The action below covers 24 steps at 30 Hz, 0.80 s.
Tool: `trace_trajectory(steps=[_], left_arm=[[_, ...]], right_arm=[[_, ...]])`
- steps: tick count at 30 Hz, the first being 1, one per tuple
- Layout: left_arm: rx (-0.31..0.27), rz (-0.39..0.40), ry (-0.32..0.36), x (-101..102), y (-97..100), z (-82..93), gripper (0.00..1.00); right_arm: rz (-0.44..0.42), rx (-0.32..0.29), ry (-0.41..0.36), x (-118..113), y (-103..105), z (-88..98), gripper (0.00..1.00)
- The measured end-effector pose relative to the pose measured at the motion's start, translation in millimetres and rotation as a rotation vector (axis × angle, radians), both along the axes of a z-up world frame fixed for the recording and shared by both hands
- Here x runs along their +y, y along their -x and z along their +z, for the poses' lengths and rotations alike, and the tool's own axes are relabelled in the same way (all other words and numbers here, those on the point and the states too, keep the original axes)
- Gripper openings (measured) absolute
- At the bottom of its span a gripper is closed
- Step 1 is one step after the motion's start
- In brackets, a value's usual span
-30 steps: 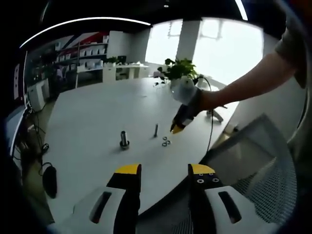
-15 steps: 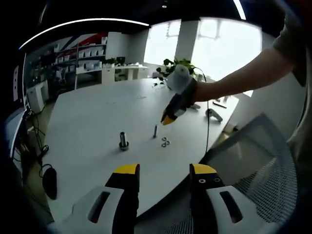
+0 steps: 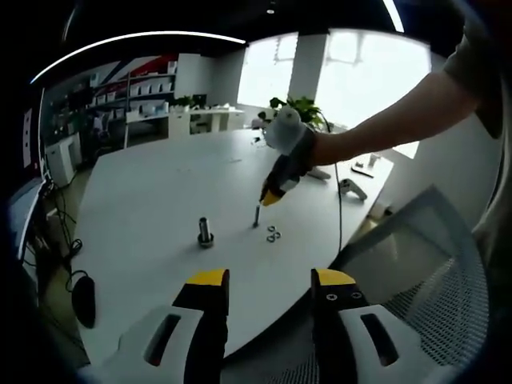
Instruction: Place the washer onto the threaded stud by aligning its center hole with the stud, sliding it down to the base, and recovering from edge contact or off-axis alignment until the washer reaches the visible bottom stop.
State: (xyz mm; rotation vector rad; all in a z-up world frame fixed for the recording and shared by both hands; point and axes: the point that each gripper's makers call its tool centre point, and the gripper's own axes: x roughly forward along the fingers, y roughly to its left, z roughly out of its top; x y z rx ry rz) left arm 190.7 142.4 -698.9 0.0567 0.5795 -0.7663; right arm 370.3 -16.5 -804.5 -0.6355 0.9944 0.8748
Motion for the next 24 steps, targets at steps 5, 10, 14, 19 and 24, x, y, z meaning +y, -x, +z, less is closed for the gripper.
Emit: trace_trajectory(steps=[5,10,14,19,24], left_arm=[[-0.002,-0.002,-0.004,0,0.2,-0.2,0.39],[-0.002,0.002,-0.004,0,-0.4,-0.3,0.39],[-0.001,0.005,-0.003,1,-0.6,-0.3,0.39],[-0.001,0.004,-0.004,1,-0.6,-0.4,0.38],[0.001,0.007,-0.004,1,-0.9,-0.8,0.38]], right_arm=[[0.014,0.002,0.007,3,-2,-3.1,0.13],[0.011,0.012,0.023,1,-4,-8.5,0.13],[0.012,0.017,0.025,0,-5,-10.3,0.13],[0.017,0.023,0.031,1,-5,-12.6,0.13],[0.029,0.028,0.047,3,-4,-17.9,0.13]])
